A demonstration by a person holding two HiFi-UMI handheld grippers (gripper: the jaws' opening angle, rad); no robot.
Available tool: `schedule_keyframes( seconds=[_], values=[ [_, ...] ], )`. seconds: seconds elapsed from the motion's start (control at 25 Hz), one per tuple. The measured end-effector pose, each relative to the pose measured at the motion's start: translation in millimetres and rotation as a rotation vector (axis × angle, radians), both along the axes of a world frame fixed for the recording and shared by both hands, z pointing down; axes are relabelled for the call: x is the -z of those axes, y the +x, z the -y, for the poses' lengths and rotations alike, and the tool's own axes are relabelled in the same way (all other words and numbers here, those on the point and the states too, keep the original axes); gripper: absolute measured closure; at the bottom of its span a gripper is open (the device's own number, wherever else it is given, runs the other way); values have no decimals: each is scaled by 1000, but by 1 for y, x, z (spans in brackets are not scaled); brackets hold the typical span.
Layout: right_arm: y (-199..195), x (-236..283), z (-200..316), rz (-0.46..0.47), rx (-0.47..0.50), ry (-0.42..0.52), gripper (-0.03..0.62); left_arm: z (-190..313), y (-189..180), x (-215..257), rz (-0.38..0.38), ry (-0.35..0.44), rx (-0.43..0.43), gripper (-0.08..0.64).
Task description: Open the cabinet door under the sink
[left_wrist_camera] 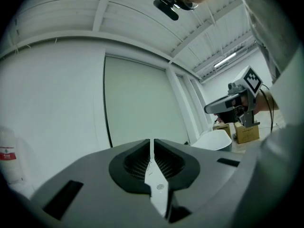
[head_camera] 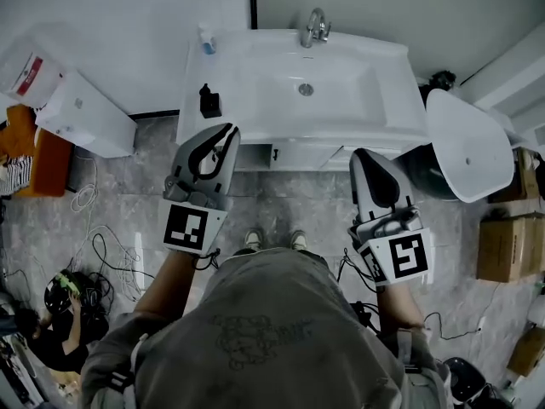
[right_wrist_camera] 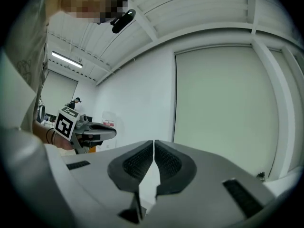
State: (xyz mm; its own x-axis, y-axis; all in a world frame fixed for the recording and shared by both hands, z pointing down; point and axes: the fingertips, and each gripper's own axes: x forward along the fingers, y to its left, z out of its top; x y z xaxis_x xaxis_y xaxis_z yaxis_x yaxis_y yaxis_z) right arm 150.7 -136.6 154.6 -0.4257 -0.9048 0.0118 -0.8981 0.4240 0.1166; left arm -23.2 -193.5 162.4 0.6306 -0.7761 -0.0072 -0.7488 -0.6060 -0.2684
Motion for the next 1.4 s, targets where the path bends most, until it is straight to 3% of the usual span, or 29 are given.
schedule_keyframes(
  seconds=[0.2,0.44,0.68,1.4],
  values=[
    [8,-2,-2,-22,-23,-9,561,-5,8,-4,0,7,-13,523],
    [2,5,0,-62,-64,59,561,-12,12,-27,23,-90,-27,523],
    [-4,-5,8,-58,-26,16,561,-12,11,-32,77,-79,-18,523],
    [-23,-10,24,-59,11,-3,561,-2,0,-23,52,-41,1,528]
  ],
)
